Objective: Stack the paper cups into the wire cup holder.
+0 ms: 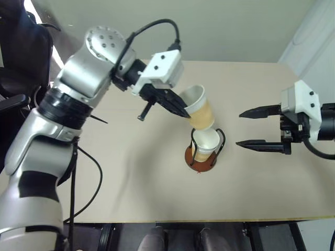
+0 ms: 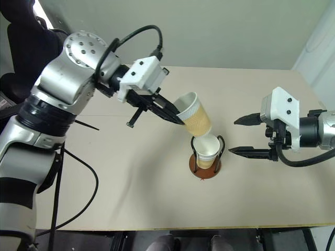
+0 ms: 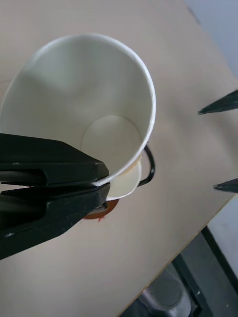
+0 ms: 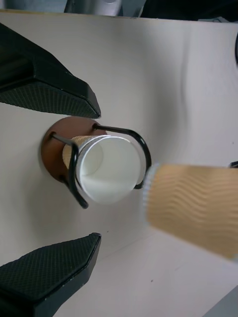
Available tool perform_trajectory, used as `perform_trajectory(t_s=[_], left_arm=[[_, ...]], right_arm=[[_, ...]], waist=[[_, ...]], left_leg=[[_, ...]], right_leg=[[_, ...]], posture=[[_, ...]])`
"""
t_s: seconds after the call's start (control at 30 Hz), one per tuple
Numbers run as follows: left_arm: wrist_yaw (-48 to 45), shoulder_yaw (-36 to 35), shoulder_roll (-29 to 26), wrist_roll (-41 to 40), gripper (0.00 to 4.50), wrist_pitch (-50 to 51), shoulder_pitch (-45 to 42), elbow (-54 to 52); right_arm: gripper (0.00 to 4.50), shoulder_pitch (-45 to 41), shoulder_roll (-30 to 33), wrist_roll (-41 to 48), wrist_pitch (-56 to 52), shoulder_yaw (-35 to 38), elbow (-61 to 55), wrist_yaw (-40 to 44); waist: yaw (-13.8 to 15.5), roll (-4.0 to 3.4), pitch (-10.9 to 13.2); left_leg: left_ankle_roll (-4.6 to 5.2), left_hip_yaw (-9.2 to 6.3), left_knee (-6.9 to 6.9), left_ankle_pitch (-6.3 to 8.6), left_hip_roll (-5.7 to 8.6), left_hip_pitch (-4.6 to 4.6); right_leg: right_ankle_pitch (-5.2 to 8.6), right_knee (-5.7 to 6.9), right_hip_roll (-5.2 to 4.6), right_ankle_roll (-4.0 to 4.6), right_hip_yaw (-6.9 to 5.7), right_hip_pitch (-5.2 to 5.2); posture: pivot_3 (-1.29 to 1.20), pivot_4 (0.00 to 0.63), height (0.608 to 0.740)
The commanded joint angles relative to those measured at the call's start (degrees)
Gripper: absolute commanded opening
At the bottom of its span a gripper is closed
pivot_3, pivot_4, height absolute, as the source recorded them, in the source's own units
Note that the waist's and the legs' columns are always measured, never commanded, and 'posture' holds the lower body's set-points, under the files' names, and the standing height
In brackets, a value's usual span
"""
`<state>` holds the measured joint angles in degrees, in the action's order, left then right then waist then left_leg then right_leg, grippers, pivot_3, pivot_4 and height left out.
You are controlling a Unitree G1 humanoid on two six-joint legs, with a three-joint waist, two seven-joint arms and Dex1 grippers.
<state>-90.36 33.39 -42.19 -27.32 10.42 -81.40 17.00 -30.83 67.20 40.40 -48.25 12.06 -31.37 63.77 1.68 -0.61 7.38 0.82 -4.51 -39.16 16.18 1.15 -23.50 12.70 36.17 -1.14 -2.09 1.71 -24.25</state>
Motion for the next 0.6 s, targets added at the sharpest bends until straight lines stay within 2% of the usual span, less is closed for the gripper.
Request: perform_trajectory(t_s=[0.03, 0.33, 0.6], left_arm=[[-2.14, 0.37, 1.54, 0.55, 0.06, -3.17, -1.96, 1.87], [-2.14, 3.75, 2.38, 0.39, 0.06, -6.73, -1.96, 2.95], [-2.14, 7.90, 2.95, 1.90, 0.06, -11.18, -2.39, 3.70]], right_arm=[[3.80, -0.90, 1.93, 2.02, -0.82, 4.37, -2.29, -1.37], [3.80, -7.47, 5.14, 11.65, -7.23, 10.51, -2.37, -5.88], [3.80, -7.40, 9.38, 13.19, -8.22, 13.43, -2.01, -7.00]], waist=[[-0.01, 0.00, 0.00], [0.25, 0.00, 0.00], [0.63, -0.01, 0.00]], left_leg=[[0.01, 0.01, 0.01, 0.01, 0.00, -0.02], [0.03, 0.00, 0.00, 0.02, 0.00, -0.28], [0.04, -0.01, -0.04, 0.02, 0.01, -0.41]], right_leg=[[-0.01, -0.05, 0.00, -0.02, 0.00, 0.00], [-0.04, -0.13, 0.01, -0.11, -0.03, -0.15], [-0.07, -0.15, 0.00, -0.17, -0.04, -0.22]], posture=[[0.00, 0.150, 0.740], [0.00, 0.150, 0.740], [0.00, 0.150, 0.740]])
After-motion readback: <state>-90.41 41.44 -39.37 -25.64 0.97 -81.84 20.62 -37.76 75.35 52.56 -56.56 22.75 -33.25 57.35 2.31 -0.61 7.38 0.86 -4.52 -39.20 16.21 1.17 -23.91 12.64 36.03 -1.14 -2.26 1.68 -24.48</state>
